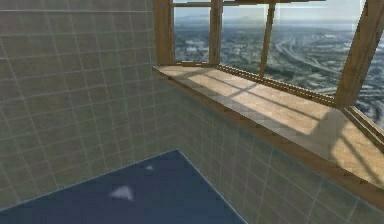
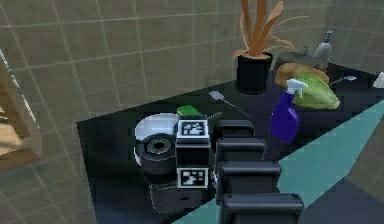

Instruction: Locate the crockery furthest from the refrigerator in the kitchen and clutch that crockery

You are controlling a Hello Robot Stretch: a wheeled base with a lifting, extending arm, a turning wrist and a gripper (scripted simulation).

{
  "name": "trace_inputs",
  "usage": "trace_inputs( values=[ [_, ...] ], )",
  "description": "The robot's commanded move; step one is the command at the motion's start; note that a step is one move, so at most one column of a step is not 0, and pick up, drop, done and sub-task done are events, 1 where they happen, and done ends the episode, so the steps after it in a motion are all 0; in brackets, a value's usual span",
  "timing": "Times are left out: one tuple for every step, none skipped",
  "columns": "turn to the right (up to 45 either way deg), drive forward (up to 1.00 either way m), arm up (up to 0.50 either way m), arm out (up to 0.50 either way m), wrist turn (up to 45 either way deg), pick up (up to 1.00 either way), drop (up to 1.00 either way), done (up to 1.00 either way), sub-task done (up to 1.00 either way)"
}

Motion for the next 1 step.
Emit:
trace_inputs(
  values=[
    [0.0,0.00,0.00,0.00,0.0,0.00,0.00,1.00,0.00]
  ],
)
